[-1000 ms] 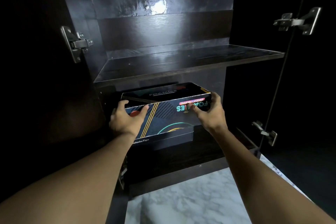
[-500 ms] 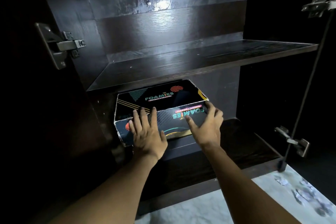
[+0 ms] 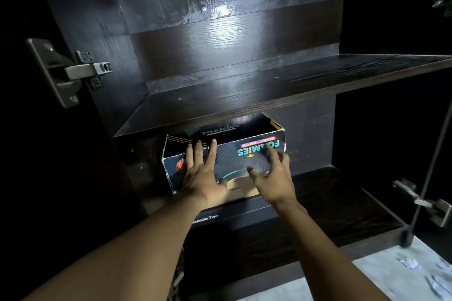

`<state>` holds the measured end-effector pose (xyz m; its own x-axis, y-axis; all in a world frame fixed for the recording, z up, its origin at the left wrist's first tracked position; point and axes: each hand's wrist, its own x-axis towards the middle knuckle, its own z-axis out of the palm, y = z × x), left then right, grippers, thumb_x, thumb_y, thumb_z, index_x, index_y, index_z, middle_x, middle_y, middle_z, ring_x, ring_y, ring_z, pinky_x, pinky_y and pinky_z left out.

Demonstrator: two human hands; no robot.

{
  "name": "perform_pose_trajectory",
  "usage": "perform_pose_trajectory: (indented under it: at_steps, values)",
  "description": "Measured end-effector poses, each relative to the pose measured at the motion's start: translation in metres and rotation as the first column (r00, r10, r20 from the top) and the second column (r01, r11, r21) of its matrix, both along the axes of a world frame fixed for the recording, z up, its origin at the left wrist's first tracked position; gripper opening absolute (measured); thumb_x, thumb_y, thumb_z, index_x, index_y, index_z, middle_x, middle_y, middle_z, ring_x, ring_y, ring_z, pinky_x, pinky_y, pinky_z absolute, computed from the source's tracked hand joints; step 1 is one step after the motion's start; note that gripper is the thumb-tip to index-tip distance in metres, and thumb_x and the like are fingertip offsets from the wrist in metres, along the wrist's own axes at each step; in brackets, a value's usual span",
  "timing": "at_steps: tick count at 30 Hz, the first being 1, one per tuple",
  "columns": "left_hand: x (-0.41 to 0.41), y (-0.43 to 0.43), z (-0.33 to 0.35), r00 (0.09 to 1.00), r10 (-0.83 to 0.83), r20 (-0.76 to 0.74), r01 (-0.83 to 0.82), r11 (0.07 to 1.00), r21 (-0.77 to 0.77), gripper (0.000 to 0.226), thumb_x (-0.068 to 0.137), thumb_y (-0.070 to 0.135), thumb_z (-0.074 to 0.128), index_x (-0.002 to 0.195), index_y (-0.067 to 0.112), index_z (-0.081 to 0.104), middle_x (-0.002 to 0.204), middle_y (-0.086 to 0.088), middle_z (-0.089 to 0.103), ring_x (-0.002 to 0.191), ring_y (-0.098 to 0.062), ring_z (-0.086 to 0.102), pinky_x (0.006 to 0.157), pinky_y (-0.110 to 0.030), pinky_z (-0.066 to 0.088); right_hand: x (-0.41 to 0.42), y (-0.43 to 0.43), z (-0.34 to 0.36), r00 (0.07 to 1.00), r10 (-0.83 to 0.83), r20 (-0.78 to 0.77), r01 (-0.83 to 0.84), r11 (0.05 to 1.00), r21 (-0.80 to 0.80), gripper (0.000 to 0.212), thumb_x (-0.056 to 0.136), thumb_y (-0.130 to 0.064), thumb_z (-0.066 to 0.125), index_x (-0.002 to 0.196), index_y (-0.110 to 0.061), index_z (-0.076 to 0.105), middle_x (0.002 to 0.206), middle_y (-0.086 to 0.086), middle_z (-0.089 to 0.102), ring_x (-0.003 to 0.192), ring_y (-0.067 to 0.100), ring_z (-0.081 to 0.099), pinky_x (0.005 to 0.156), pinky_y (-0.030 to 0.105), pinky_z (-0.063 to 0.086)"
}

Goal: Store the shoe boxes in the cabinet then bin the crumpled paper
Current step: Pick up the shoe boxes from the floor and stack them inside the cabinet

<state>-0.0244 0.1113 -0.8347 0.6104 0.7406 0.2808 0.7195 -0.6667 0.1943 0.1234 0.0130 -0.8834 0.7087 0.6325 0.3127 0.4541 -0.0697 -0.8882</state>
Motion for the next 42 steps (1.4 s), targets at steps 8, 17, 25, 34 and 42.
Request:
perform_pose_trajectory:
  at_steps: [8,17,25,34,42]
  values:
    - [-0.006,-0.014,0.016,1.000,-0.006,0.000,0.006,0.996,-0.090,0.090,0.090,0.035,0.056,0.155,0.033,-0.006,0.161,-0.002,-0.024,0.146,-0.022,-0.027,0.119,-0.040,-0.003,0.001,-0.030,0.025,0.999,-0.009,-0.035,0.008,0.999,-0.033,0.063,0.094,-0.037,0.065,0.150,-0.027,0.039,0.152,-0.003,0.045,0.138,0.020,0.044,0.108,0.038,0.041]
    - [0.004,-0.063,0.041,0.975,-0.092,0.203,0.120,0.985,-0.128,0.059,0.089,0.033,0.057,0.145,0.029,0.041,0.137,-0.004,0.056,0.126,-0.028,0.049,0.105,-0.039,0.044,-0.001,-0.093,0.083,0.992,-0.109,0.059,0.115,0.988,-0.101,0.048,0.097,-0.041,0.059,0.140,-0.024,0.051,0.132,0.003,0.063,0.103,0.014,0.060,0.097,0.032,0.047]
    - [0.046,-0.155,0.059,0.912,-0.333,0.238,0.375,0.914,-0.156,0.042,0.092,0.038,0.054,0.134,0.032,0.052,0.123,0.000,0.063,0.111,-0.025,0.060,0.091,-0.034,0.049,-0.003,-0.204,0.105,0.928,-0.307,0.211,0.354,0.902,-0.248,0.049,0.093,-0.049,0.057,0.137,-0.028,0.055,0.137,0.000,0.062,0.126,0.023,0.057,0.105,0.041,0.047]
    - [0.095,-0.339,0.042,0.592,-0.684,0.427,0.805,0.532,-0.263,0.036,0.092,0.025,0.059,0.127,0.018,0.060,0.107,-0.006,0.068,0.094,-0.024,0.065,0.079,-0.031,0.051,-0.061,-0.405,0.092,0.761,-0.520,0.389,0.649,0.595,-0.473,0.045,0.096,-0.048,0.051,0.138,-0.031,0.052,0.138,-0.005,0.059,0.123,0.019,0.057,0.096,0.036,0.048]
    - [0.058,-0.517,0.019,0.271,-0.886,0.377,0.896,0.090,-0.434,0.033,0.089,0.032,0.060,0.123,0.030,0.063,0.085,0.005,0.061,0.085,-0.021,0.062,0.084,-0.033,0.052,-0.189,-0.582,0.061,0.525,-0.770,0.361,0.799,0.300,-0.521,0.044,0.095,-0.045,0.056,0.136,-0.027,0.055,0.138,0.001,0.059,0.125,0.023,0.056,0.095,0.033,0.044]
